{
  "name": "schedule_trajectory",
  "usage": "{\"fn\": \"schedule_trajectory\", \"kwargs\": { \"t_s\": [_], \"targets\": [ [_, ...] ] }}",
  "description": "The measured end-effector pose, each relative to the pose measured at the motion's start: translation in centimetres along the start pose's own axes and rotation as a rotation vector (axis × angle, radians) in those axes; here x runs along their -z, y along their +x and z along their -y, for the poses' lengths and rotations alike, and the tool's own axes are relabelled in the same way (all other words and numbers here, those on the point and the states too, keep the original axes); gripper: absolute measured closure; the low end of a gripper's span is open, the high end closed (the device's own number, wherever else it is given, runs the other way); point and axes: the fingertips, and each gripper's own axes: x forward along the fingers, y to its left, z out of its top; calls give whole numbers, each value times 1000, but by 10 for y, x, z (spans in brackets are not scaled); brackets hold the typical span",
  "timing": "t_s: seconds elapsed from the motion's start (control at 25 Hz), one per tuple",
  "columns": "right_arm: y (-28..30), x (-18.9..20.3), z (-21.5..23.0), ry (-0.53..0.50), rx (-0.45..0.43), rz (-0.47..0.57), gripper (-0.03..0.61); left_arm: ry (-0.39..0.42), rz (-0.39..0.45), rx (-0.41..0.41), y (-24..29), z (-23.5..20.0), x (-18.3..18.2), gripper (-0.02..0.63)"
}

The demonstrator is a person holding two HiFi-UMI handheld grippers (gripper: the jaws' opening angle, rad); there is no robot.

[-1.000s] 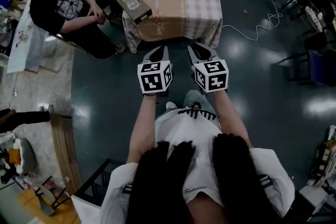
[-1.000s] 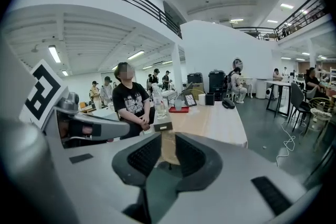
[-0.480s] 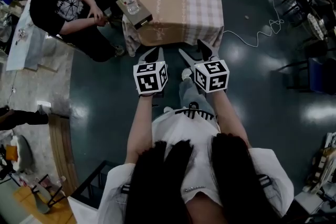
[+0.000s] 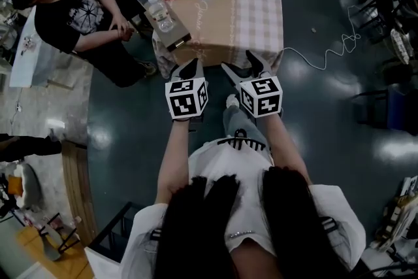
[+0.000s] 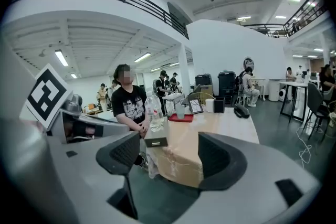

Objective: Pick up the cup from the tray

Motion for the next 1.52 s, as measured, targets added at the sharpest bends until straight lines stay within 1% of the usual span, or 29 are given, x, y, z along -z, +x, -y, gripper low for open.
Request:
{"fn": "schedule_trajectory", "kwargs": {
  "t_s": [0.2, 0.48, 0.72, 0.8, 0.96, 1.2, 1.52],
  "targets": [
    [29, -13, 26, 15, -18, -17, 244, -15, -23, -25, 31, -8, -13, 609],
    [65, -27, 57, 5, -65, -50, 245, -43, -53, -60, 74, -12, -30, 609],
    [86, -29, 80, -7, -113, -72, 244, -76, -51, -107, 102, -10, -38, 609],
    [86, -29, 83, -16, -130, -69, 245, -78, -44, -125, 103, -7, -37, 609],
    [95, -38, 85, -42, -173, -76, 244, -106, -30, -159, 104, -10, -45, 609],
    [110, -48, 83, -59, -214, -64, 244, -108, -26, -197, 108, -15, -49, 609],
    [136, -52, 95, -65, -235, -70, 244, -138, -17, -231, 132, -32, -59, 609]
  ]
}}
